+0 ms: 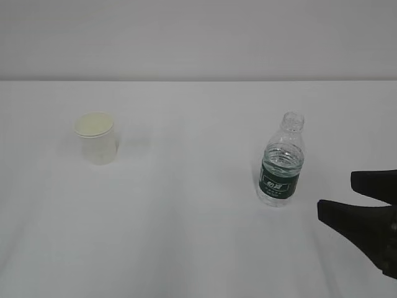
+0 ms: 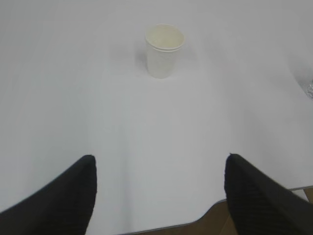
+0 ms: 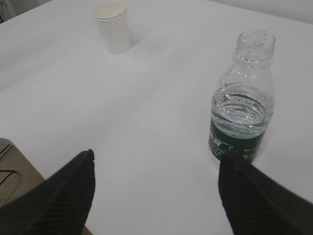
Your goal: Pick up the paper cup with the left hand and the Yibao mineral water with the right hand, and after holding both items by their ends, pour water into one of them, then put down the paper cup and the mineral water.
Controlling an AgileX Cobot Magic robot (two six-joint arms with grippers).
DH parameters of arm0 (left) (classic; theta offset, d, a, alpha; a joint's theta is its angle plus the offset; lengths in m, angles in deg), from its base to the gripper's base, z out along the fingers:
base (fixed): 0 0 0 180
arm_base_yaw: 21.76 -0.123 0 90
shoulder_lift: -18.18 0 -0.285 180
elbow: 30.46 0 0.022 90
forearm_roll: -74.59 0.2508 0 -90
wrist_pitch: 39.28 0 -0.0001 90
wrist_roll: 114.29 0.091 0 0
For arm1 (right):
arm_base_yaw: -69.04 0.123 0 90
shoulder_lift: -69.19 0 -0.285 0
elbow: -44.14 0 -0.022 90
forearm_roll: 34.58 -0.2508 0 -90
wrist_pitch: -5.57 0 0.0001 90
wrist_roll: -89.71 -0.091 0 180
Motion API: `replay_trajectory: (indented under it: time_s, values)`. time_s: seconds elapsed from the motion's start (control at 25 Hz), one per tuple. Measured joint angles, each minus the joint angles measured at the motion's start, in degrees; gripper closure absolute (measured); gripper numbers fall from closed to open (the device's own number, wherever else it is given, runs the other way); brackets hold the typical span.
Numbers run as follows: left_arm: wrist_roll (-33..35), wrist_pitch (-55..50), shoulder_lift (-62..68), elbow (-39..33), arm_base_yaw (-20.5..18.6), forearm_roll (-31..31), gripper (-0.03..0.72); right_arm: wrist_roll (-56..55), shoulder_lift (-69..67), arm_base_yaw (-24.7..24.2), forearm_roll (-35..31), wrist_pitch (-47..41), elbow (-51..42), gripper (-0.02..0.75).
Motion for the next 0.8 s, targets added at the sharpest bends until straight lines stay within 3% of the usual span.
replay_trajectory:
  time_s: [0.8]
  values:
    - [0.00, 0.00, 0.00, 0.00, 0.00, 0.00, 0.108, -0.23, 0.00, 0.00, 0.00, -0.77, 0.11, 0.144]
